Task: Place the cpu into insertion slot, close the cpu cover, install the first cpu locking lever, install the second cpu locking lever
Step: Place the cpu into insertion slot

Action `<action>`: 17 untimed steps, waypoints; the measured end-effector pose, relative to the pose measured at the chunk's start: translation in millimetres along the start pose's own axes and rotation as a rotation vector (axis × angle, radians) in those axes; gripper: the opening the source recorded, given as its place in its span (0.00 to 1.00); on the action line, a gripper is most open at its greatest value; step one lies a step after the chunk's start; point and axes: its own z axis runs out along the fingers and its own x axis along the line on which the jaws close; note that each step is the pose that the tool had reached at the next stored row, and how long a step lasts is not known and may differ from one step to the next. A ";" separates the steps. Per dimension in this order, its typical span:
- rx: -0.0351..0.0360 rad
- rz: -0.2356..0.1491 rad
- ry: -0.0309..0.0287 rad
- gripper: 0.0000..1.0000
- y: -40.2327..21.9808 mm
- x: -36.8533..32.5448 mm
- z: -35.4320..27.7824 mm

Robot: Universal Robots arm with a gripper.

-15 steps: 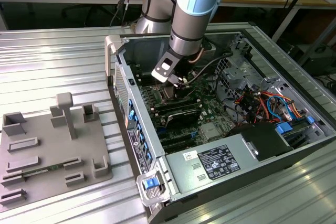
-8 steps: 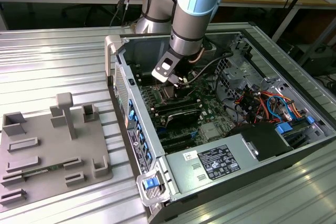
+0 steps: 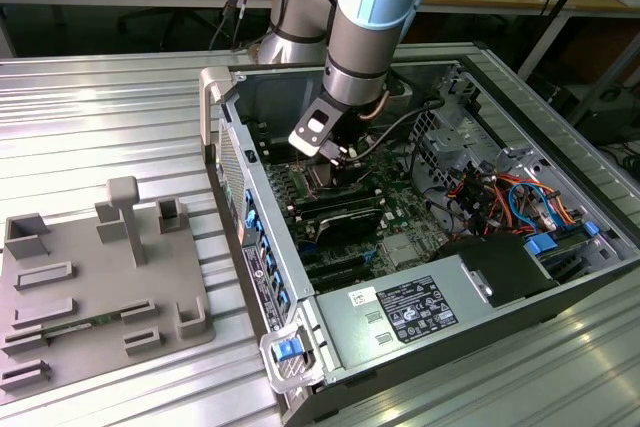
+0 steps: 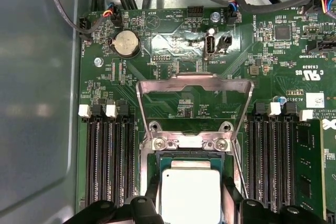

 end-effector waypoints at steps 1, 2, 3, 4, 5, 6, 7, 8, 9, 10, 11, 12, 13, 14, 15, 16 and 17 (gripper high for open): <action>-0.0001 0.000 -0.0001 0.55 0.0 0.0 0.0; -0.0001 0.001 -0.0002 0.55 0.0 0.0 0.0; -0.0001 0.000 -0.0002 0.55 0.0 0.0 0.1; -0.0001 0.000 -0.0002 0.55 0.0 0.0 0.2; 0.0000 -0.001 -0.0002 0.55 0.0 0.0 0.4; 0.0005 -0.002 -0.0003 0.55 0.4 0.0 0.8; 0.0004 -0.004 -0.0005 0.55 1.0 0.0 1.3; 0.0002 -0.004 -0.0008 0.55 1.6 0.0 1.5; 0.0000 -0.004 -0.0007 0.55 1.8 0.0 1.8; 0.0001 -0.004 -0.0008 0.55 1.8 0.0 2.5; 0.0005 -0.004 -0.0012 0.55 1.7 0.0 3.5; 0.0006 -0.005 -0.0011 0.55 1.6 0.0 4.4; 0.0010 -0.006 -0.0012 0.55 1.4 -0.2 5.2; 0.0011 -0.006 -0.0013 0.55 1.3 -0.3 5.3; 0.0011 -0.006 -0.0014 0.55 1.3 -0.3 5.3; 0.0011 -0.006 -0.0013 0.55 1.3 -0.2 5.4; 0.0009 -0.006 -0.0011 0.55 1.4 -0.1 5.6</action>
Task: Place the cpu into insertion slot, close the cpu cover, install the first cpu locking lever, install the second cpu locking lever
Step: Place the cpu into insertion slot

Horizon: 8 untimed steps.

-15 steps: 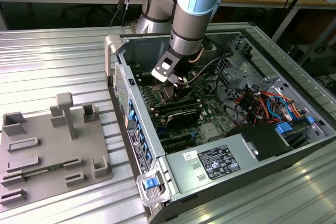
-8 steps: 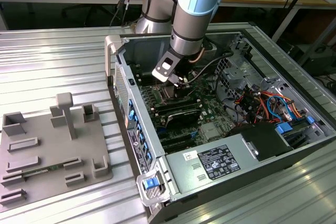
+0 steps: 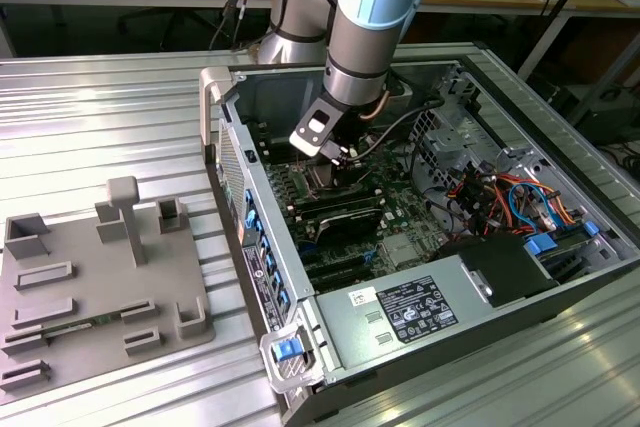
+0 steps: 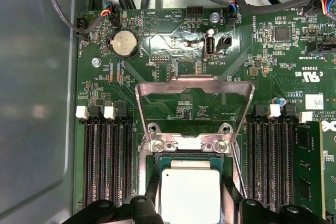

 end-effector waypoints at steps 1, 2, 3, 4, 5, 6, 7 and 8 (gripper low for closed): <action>-0.0002 0.000 0.0003 0.55 0.0 0.1 0.1; -0.0003 0.000 0.0004 0.55 0.0 0.1 0.1; -0.0001 0.000 0.0003 0.55 -0.1 -0.1 -0.1; -0.0004 0.000 0.0002 0.55 -0.3 -0.1 -0.1; -0.0004 0.000 0.0002 0.55 -0.6 0.0 -0.1; -0.0006 0.000 0.0003 0.55 -0.9 0.1 0.0; -0.0009 -0.001 0.0005 0.55 -1.6 0.0 -0.1; -0.0011 0.000 0.0003 0.55 -2.1 0.1 -0.1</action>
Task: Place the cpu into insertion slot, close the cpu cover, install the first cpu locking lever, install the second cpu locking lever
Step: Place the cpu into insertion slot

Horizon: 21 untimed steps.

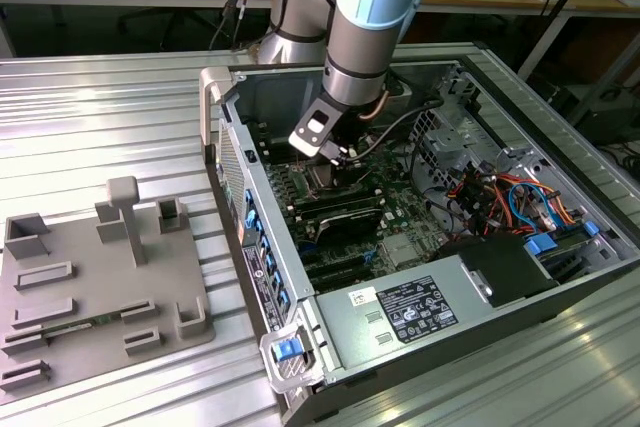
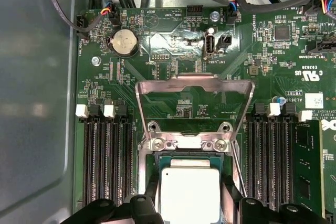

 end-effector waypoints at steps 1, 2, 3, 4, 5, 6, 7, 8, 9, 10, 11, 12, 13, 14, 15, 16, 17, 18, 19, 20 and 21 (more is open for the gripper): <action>0.0000 0.000 -0.0001 0.55 -0.1 0.0 0.0; 0.0000 0.000 -0.0001 0.55 -0.2 0.0 0.0; 0.0001 0.000 -0.0001 0.55 -0.2 0.0 0.0; 0.0001 0.000 0.0000 0.55 -0.2 0.0 0.0; 0.0001 -0.001 0.0000 0.55 -0.2 0.0 -0.1; 0.0001 -0.002 0.0000 0.55 -0.2 0.0 -0.1; 0.0002 -0.004 0.0001 0.55 -0.1 -0.1 -0.1; 0.0011 -0.004 0.0005 0.55 0.3 -0.1 -0.1; 0.0015 -0.004 0.0003 0.55 0.9 -0.2 -0.2; 0.0015 -0.004 0.0000 0.55 1.3 -0.3 -0.3; 0.0016 -0.004 -0.0002 0.55 1.8 -0.3 -0.3; 0.0015 -0.004 -0.0004 0.55 1.9 -0.4 -0.4; 0.0015 -0.004 -0.0004 0.55 1.9 -0.4 -0.4; 0.0015 -0.004 -0.0003 0.55 1.9 -0.4 -0.3; 0.0014 -0.004 -0.0003 0.55 1.9 -0.4 -0.4; 0.0015 -0.004 -0.0003 0.55 1.9 -0.4 -0.3; 0.0015 -0.004 -0.0003 0.55 1.9 -0.4 -0.4; 0.0010 -0.004 0.0010 0.55 2.1 -0.1 0.1; 0.0005 -0.004 0.0008 0.61 2.2 0.0 0.2; 0.0007 -0.004 0.0008 0.61 2.3 0.1 -0.3; 0.0005 -0.004 0.0010 0.61 2.3 0.1 -0.8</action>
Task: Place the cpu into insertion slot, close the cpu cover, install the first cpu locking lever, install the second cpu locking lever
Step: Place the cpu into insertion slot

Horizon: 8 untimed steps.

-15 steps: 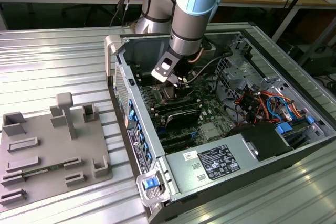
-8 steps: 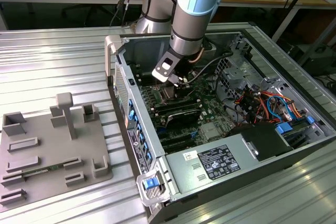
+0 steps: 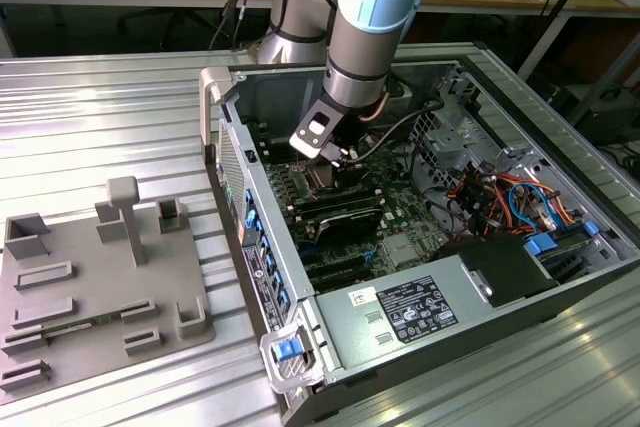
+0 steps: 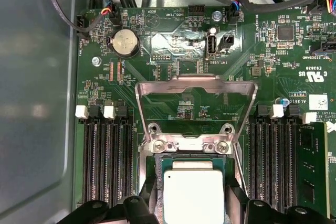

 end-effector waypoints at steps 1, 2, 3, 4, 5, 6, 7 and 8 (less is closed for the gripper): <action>-0.0001 0.000 0.0001 0.61 0.0 0.0 -0.3; -0.0001 0.000 0.0002 0.61 0.0 0.0 -0.4; 0.0002 0.000 0.0001 0.61 0.0 0.1 -0.6; 0.0003 0.001 -0.0003 0.61 0.0 0.5 -0.8; 0.0004 0.003 -0.0007 0.61 -0.1 1.0 -0.8; 0.0004 0.005 -0.0010 0.61 -0.1 1.5 -0.9; 0.0004 0.007 -0.0013 0.61 0.0 2.5 -0.9; 0.0004 0.008 -0.0013 0.61 0.0 3.1 -0.9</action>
